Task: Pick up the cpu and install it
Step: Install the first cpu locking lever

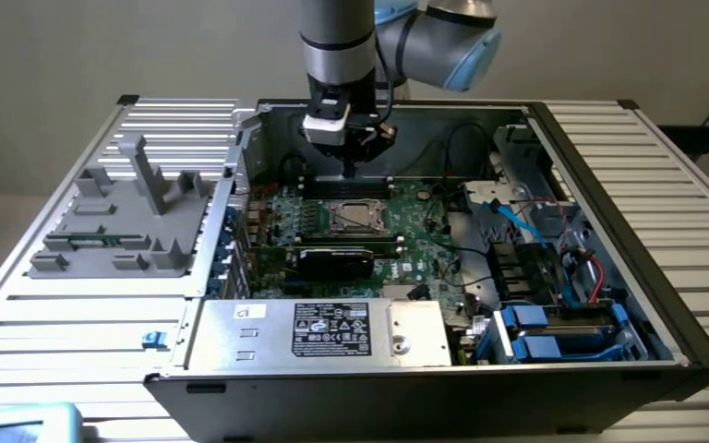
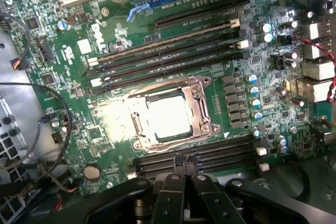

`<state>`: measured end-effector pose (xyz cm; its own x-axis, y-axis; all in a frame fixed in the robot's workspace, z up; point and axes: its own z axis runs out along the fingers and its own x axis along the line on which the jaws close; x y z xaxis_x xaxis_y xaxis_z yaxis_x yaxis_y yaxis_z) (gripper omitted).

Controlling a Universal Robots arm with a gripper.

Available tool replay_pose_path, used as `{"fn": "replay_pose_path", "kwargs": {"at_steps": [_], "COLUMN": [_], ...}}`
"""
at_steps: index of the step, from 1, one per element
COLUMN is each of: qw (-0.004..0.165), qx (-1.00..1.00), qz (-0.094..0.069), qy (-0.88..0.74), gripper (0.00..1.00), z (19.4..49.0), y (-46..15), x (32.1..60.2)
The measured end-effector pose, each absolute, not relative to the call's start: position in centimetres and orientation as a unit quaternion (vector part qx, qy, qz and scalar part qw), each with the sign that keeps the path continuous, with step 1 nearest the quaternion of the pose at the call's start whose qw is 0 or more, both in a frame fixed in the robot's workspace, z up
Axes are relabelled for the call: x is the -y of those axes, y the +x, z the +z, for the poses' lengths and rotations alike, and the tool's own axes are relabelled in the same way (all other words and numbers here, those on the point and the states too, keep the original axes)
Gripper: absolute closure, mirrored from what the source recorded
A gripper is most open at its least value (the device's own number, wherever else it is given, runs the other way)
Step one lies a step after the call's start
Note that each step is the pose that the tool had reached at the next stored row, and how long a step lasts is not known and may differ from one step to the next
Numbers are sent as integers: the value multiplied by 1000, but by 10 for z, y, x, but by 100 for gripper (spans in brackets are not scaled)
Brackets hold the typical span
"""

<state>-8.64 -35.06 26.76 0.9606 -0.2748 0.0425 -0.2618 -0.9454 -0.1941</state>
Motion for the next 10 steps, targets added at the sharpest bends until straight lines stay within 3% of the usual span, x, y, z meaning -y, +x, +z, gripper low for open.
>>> {"fn": "replay_pose_path", "kwargs": {"at_steps": [5, 10], "qw": [83, 73], "qx": [-138, -140], "qz": [-7, 7], "qy": [-987, -987], "gripper": [89, 89], "z": [269, 275], "y": [-82, -78], "x": [351, 351]}}
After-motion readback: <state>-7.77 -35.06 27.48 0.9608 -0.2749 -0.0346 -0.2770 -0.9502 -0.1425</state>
